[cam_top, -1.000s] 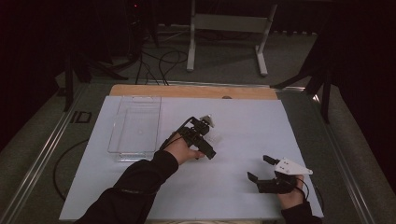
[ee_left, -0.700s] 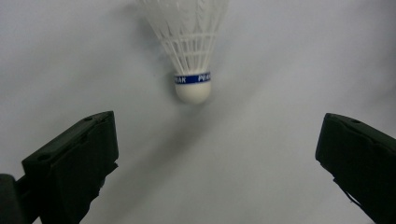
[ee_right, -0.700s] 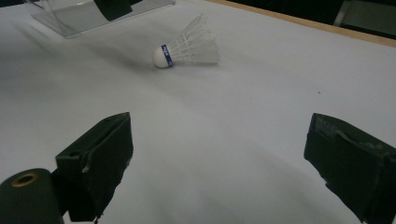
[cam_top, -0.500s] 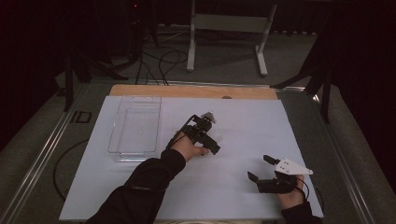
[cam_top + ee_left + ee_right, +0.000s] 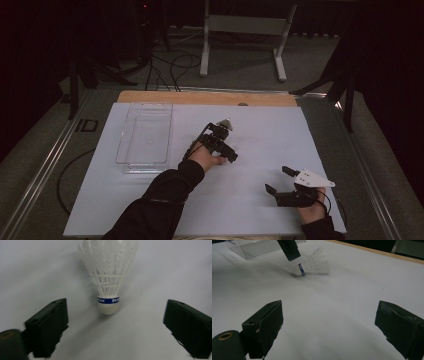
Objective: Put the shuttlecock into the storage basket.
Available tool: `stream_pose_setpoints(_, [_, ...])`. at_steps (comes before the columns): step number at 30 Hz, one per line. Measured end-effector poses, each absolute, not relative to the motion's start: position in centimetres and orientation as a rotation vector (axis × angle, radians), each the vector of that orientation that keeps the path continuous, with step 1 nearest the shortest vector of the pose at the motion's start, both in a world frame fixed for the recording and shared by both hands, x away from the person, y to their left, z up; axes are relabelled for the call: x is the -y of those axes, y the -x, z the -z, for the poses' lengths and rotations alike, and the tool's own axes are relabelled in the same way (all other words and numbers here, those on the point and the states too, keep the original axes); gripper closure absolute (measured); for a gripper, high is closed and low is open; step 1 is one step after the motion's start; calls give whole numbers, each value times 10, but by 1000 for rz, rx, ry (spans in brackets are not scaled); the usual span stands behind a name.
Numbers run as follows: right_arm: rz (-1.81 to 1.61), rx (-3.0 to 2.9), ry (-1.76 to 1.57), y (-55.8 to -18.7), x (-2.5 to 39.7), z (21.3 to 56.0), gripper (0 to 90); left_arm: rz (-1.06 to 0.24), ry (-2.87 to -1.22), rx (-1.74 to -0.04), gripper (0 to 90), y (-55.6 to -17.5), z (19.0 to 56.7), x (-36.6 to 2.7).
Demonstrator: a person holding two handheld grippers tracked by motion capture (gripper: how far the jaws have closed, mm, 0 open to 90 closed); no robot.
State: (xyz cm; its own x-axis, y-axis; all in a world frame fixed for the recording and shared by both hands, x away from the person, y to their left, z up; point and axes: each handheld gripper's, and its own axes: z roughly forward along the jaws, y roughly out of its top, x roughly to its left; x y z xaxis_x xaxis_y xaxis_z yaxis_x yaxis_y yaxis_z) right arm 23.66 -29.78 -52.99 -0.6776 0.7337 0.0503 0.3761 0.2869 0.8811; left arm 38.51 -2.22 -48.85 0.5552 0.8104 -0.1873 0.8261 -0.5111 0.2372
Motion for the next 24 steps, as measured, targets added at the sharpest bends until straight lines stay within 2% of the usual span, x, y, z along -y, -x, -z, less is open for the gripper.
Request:
stream_pose_setpoints(12, [-1353,-2198,-1005,-237,298,530,83,83,-2513,-1403,254,-389,505,19])
stream_pose_setpoints(16, [-1355,-2201,-1004,-237,298,530,83,106,-2524,-1386,366,-388,509,20])
stream_pose_setpoints(24, [-1355,-2200,-1004,-237,298,530,83,123,-2535,-1387,514,-389,515,23])
